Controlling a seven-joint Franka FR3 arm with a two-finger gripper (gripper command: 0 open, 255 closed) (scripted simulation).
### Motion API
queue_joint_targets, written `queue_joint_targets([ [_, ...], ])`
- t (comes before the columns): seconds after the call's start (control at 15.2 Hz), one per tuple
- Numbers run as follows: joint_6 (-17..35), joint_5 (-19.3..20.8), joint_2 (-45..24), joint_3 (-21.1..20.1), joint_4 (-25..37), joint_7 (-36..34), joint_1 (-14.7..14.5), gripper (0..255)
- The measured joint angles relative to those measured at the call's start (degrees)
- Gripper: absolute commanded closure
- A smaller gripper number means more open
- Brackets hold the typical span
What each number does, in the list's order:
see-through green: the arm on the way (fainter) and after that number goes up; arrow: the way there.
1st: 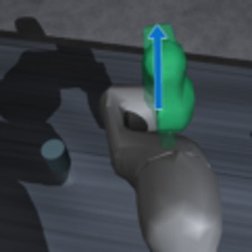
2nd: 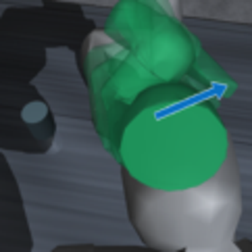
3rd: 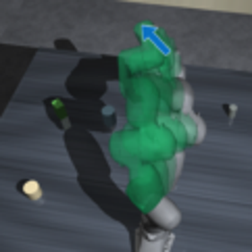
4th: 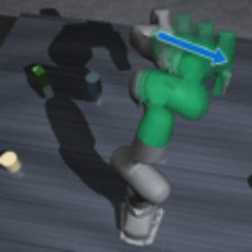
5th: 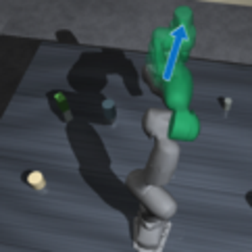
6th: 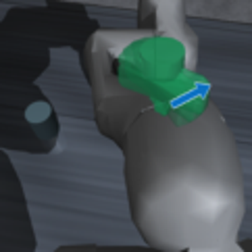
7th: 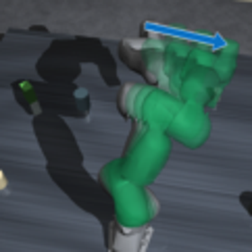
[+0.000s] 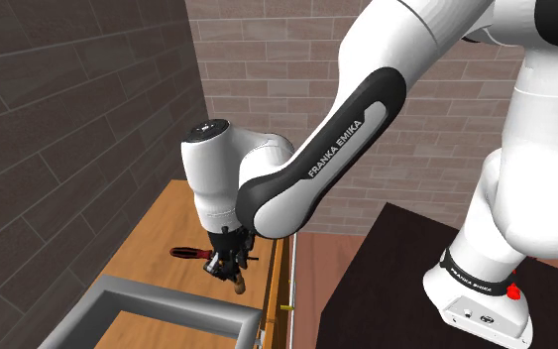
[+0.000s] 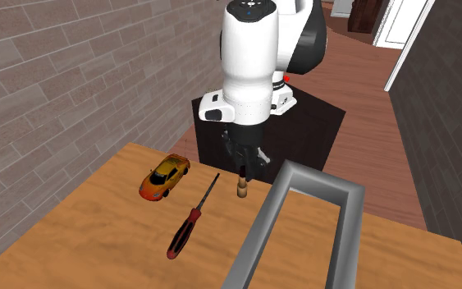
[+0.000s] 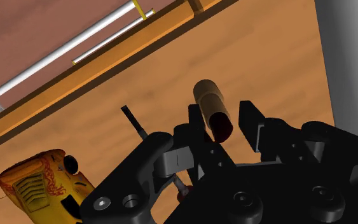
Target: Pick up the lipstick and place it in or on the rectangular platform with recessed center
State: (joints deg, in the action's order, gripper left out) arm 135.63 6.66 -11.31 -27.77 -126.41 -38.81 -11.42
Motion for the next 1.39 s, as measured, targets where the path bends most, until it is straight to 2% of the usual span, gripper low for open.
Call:
queue_joint_targets([
  [0.59, -0.3, -0.1, 0.2, 0.0, 0.2, 0.1, 0.0, 255],
  [1.39, -8.4, -4.3, 6.3, -1.0, 3.0, 2.9, 0.8, 255],
])
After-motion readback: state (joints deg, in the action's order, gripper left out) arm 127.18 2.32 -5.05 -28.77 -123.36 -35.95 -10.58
